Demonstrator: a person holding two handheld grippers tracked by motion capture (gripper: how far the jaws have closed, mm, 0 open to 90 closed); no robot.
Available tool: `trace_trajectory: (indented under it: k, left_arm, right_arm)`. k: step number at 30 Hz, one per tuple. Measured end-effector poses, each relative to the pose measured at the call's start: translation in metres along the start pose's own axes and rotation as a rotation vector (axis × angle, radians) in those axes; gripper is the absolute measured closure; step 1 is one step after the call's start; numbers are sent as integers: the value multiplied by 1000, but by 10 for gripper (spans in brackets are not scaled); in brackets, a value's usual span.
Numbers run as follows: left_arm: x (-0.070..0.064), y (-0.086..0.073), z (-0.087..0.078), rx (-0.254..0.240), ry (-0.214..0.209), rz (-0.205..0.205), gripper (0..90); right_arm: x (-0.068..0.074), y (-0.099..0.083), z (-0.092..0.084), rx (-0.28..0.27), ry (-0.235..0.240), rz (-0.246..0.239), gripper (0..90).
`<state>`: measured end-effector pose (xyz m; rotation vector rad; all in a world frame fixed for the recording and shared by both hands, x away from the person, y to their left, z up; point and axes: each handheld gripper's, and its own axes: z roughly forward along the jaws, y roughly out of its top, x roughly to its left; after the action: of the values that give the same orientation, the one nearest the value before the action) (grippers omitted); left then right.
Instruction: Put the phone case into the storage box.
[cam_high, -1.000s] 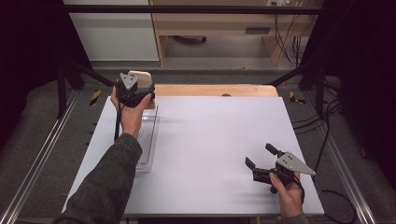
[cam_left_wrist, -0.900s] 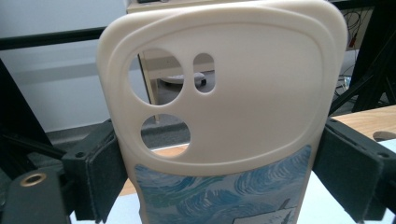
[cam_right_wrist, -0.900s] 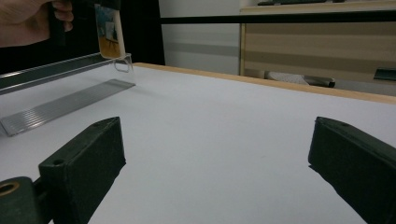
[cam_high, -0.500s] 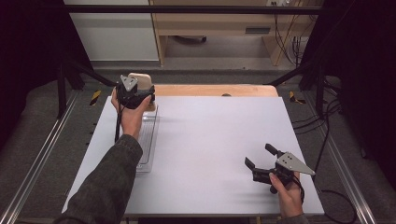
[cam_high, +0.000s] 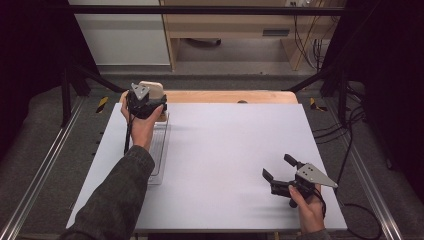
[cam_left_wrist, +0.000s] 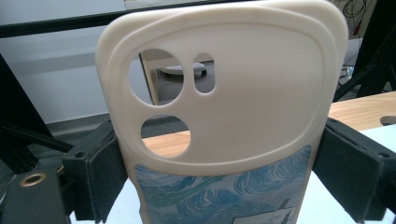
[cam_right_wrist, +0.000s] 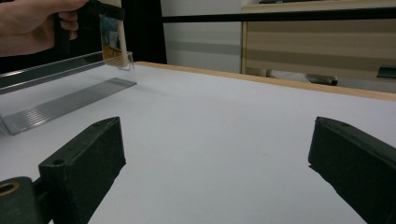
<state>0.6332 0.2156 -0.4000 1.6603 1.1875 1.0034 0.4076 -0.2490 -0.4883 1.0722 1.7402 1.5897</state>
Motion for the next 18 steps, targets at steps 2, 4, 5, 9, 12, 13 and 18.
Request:
trace_trajectory:
  k: [2, 4, 5, 9, 12, 13, 18]
  left_arm:
    - [-1, -1, 1, 3, -1, 2, 102]
    - [-1, -2, 2, 3, -2, -2, 102]
    - [-1, -2, 2, 6, -2, -1, 102]
    - [0, -4, 2, 9, -2, -9, 101]
    - [1, -7, 3, 21, 4, -7, 102]
    - [2, -8, 3, 22, 4, -11, 102]
    - [2, -10, 3, 25, 1, -15, 102]
  right_arm:
    - [0, 0, 0, 0, 1, -2, 36]
    - [0, 0, 1, 1, 2, 0, 36]
    - [0, -1, 1, 1, 2, 1, 36]
    - [0, -1, 1, 2, 3, 2, 36]
    - [-1, -1, 0, 2, 0, 3, 36]
    - [-1, -1, 0, -1, 0, 5, 36]
    - [-2, 0, -1, -12, 1, 9, 36]
